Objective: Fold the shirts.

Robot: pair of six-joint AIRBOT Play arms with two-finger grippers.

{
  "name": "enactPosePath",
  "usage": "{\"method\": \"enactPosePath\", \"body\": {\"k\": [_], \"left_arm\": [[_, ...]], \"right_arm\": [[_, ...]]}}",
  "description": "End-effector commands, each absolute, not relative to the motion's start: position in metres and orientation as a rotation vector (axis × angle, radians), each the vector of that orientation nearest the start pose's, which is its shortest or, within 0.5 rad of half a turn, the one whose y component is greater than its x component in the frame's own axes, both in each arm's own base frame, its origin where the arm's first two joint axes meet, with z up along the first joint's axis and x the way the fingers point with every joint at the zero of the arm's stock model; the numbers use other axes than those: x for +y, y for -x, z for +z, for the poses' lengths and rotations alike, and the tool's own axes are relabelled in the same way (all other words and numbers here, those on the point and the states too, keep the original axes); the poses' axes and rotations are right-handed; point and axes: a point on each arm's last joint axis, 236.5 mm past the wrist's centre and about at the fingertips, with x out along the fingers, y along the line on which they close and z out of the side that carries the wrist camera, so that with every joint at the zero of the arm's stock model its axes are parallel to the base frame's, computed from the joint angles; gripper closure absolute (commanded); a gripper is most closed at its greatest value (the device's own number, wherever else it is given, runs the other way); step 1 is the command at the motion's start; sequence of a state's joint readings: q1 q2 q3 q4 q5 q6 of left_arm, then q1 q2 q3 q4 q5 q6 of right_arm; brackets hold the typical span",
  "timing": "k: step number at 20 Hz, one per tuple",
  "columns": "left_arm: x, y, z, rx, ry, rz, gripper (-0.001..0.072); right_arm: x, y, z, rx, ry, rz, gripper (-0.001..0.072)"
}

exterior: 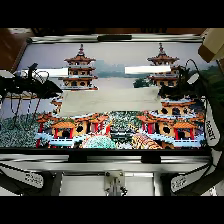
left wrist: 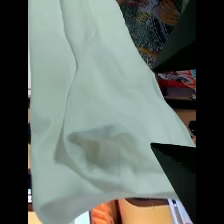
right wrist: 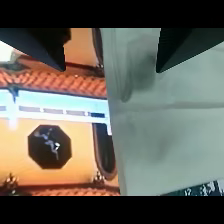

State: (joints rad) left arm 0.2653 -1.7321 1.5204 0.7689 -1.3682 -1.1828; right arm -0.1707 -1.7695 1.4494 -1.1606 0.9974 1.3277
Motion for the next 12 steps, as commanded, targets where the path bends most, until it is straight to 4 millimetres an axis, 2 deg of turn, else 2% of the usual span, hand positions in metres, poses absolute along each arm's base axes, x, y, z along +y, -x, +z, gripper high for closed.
{"method": "enactPosePath", "body": {"k": [1, 3, 4, 6, 8, 10, 11, 12], "left_arm": [[-0.070, -0.472, 0.038, 1.178, 0.724, -0.639, 0.0177], [-0.083, -0.481, 0.064, 1.100, 0.817, -0.712, 0.0177], [-0.089, -0.485, 0.076, 1.059, 0.856, -0.746, 0.0178], [-0.098, -0.493, 0.100, 0.983, 0.932, -0.803, 0.0179], [-0.109, -0.500, 0.119, 0.913, 0.976, -0.855, 0.0179], [-0.125, -0.501, 0.124, 0.897, 0.970, -0.886, 0.0197], [-0.137, -0.499, 0.123, 0.910, 0.963, -0.902, 0.0345], [-0.151, -0.496, 0.119, 0.931, 0.954, -0.921, 0.0546]], "right_arm": [[0.014, -0.488, -0.096, 1.278, -0.414, 0.267, 0.0042], [0.018, -0.489, -0.103, 1.284, -0.433, 0.275, 0.0044], [0.019, -0.488, -0.107, 1.291, -0.447, 0.273, 0.0096], [0.023, -0.486, -0.114, 1.321, -0.496, 0.248, 0.0279], [0.033, -0.483, -0.113, 1.333, -0.494, 0.270, 0.0501], [0.043, -0.487, -0.093, 1.302, -0.482, 0.326, 0.0647], [0.048, -0.491, -0.076, 1.269, -0.488, 0.353, 0.0648], [0.052, -0.495, -0.052, 1.220, -0.486, 0.376, 0.0648]]}}
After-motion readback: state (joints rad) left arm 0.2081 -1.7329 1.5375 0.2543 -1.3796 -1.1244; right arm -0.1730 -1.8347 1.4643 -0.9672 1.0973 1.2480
